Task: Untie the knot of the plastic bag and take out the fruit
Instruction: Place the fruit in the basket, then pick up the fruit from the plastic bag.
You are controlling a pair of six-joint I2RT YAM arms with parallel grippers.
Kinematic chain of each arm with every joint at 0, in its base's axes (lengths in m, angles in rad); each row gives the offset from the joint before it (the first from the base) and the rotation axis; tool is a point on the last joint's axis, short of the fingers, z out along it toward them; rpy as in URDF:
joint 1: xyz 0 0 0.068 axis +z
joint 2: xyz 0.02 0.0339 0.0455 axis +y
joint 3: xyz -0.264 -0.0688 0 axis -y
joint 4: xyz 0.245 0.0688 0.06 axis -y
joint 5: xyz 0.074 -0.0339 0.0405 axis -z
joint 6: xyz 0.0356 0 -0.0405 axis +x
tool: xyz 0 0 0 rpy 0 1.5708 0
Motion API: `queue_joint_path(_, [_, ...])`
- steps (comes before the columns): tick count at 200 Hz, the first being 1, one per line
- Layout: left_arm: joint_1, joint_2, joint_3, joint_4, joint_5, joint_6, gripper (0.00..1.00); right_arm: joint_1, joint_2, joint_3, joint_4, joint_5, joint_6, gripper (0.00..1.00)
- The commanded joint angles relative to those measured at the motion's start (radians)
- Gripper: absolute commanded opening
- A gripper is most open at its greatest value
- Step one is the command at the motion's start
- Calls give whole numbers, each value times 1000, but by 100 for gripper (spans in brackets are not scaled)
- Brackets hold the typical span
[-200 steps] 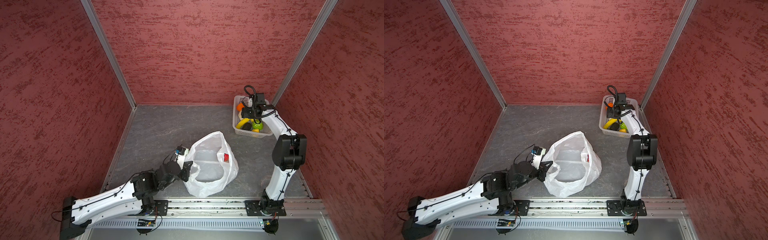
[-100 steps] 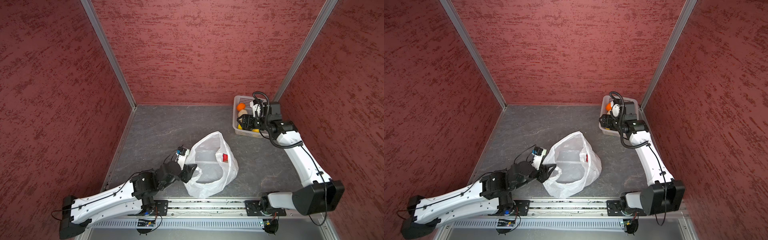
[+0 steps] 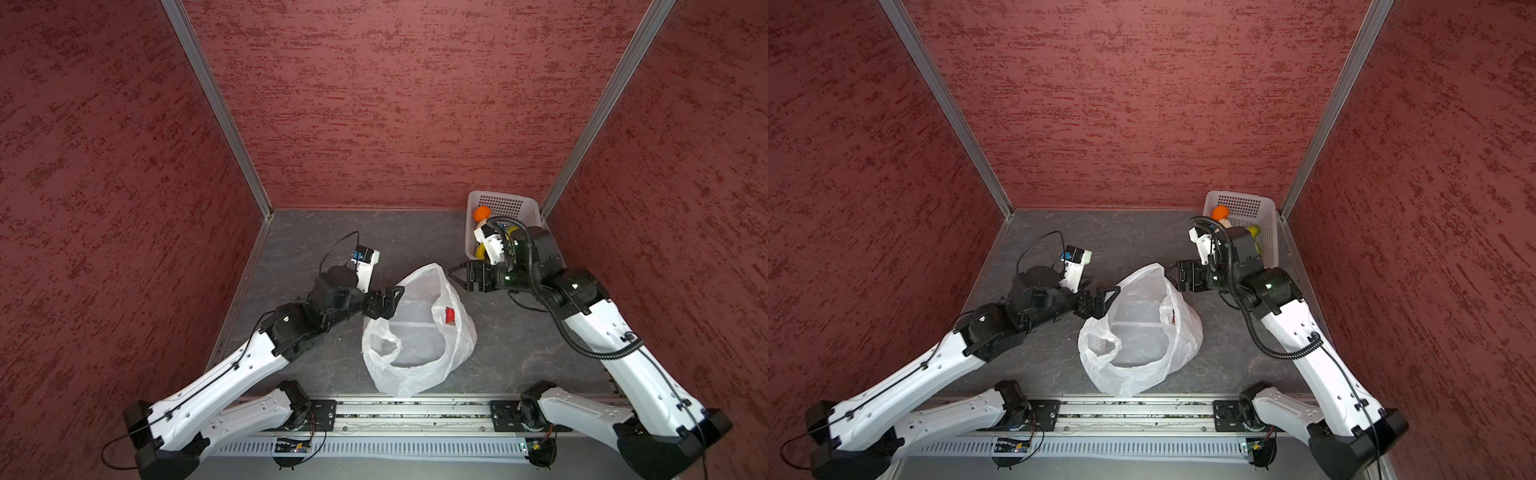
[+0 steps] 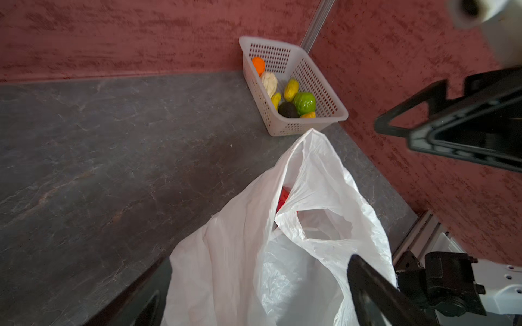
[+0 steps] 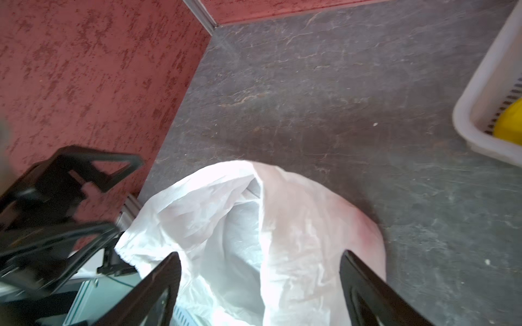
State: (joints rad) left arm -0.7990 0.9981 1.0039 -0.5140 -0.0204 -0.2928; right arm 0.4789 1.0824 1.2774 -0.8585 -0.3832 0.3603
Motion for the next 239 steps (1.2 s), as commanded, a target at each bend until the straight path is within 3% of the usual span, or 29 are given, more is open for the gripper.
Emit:
queue_joint_path(1, [38,88,35,25,203,101,97,73,-39,-45,-5,-10,118,89])
queue_joint_path(34, [64,205,82,79,294,131,91,210,-73,-118,57,13,234,89])
queue_joint_path(66, [93,269,108,105,342,113,42,339,-77,-185,131,48,324,89])
queue_joint_path(83, [93,267,115,117,355,89,26,411,-51,-215,176,72,357,88])
queue_joint_path(106, [89,252,116,111,359,55,15,493,9,-220,197,125,377,88])
queue_joint_path(171, [25,157,65,92,301,-24,0,524,149,-348,288,335,363,83])
queue_joint_path(206, [-39,106,23,71,254,-50,0,522,167,-381,292,574,395,83])
queue_joint_path(239, [-84,62,-53,83,241,-69,0,509,160,-381,187,833,480,83])
